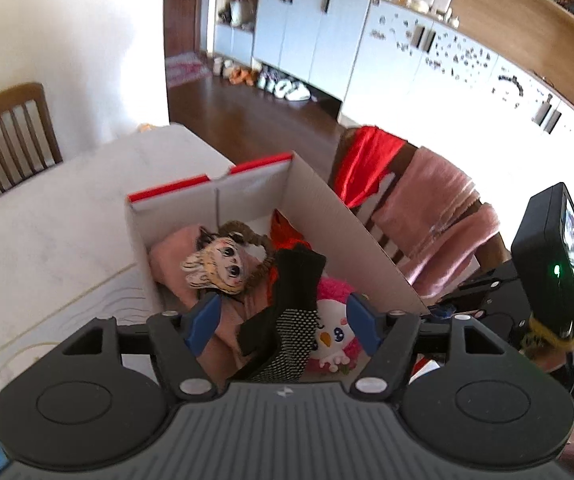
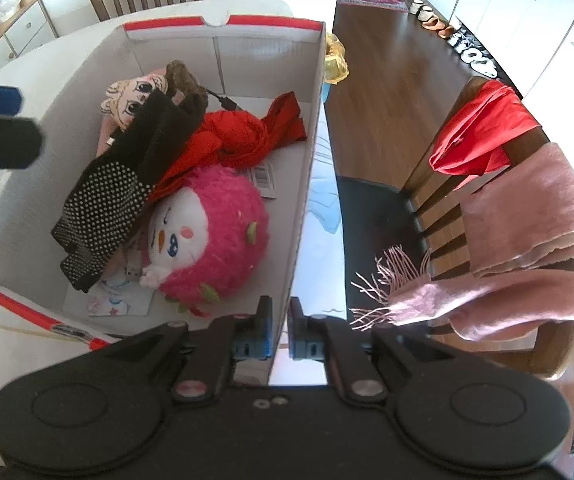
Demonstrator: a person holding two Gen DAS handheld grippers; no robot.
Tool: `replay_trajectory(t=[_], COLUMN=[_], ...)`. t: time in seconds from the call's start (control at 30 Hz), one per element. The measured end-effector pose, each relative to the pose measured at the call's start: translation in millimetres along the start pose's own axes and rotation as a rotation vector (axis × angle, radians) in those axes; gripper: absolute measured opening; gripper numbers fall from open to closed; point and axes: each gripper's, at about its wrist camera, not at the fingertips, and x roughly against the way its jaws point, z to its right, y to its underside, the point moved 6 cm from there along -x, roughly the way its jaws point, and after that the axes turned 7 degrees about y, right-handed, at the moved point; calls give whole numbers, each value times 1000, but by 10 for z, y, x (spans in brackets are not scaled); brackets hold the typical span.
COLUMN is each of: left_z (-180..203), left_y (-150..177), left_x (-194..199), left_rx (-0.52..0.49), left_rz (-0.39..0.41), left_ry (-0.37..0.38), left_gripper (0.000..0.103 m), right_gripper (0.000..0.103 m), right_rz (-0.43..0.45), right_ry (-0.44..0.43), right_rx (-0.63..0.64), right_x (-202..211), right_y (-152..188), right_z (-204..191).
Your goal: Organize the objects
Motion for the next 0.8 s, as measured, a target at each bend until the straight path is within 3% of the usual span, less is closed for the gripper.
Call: replay_trajectory(t=[0.33,0.47,0.63,0.8], left_z=[-78,-121,-148,-153], left_y=[241,337,425,508], left_x=[394,508,628,695], left_rx=[1,28,56,55], left_rz=[62,80,108,129], left_ry=[-23,-21,-27,-32], left_gripper=[74,74,74,75], right_gripper=[9,11,15,20], right_rz=[70,142,241,354], right_ry=[-19,-11,-108,-134], right_rx=[-50,-37,-72,-40], right_x=[374,599,884,1132], right_y=[29,56,88,171], right_z=[74,45,-37,-211])
